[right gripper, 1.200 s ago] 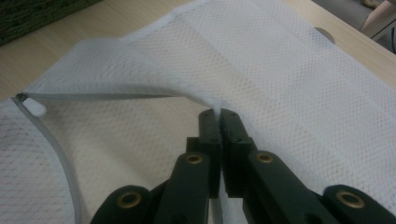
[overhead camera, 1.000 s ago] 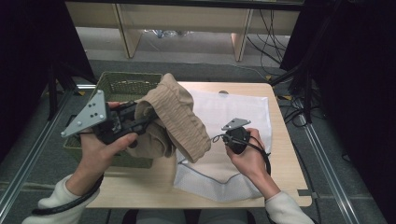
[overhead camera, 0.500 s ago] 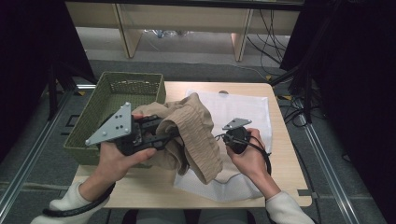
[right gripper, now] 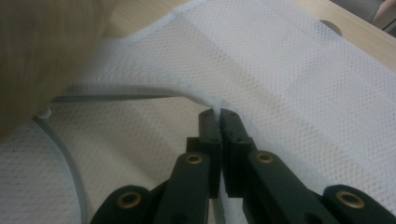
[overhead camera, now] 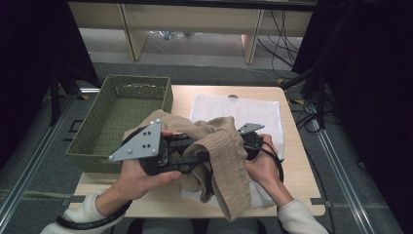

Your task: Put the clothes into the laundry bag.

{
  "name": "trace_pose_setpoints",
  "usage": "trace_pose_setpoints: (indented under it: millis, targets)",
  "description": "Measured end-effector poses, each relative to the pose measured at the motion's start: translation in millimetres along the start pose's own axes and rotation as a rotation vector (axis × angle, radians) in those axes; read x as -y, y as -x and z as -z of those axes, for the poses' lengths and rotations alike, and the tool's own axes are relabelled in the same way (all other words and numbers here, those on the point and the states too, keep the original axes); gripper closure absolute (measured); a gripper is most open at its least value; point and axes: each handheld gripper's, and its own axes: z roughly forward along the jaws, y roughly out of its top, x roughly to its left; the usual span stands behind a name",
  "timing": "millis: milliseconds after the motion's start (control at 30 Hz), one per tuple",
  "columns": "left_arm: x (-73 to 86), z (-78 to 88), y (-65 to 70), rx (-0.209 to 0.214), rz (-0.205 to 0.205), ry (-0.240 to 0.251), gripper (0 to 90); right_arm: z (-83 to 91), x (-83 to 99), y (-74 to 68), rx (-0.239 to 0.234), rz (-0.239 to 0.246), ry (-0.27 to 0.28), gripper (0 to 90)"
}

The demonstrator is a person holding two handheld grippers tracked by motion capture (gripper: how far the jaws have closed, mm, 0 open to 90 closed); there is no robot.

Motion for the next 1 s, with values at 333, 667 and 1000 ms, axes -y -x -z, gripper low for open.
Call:
trace_pose_setpoints:
  millis: [333,667,1000]
  targets:
    - [-10.2,-10.8,7.4,0.077,0.060,0.054,77.5,-0.5,0.4,1.0,0.000,-0.009,0.003,89.7]
    - [-13.3,-26.7,13.0,0.128,0.055,0.051,77.4,-0.5,1.2,1.3,0.000,-0.023,0.002,89.7]
    - [-11.2,-30.7,13.0,0.115,0.041,0.024,77.2,0.7,2.2,4.7,-0.002,-0.020,0.001,89.7]
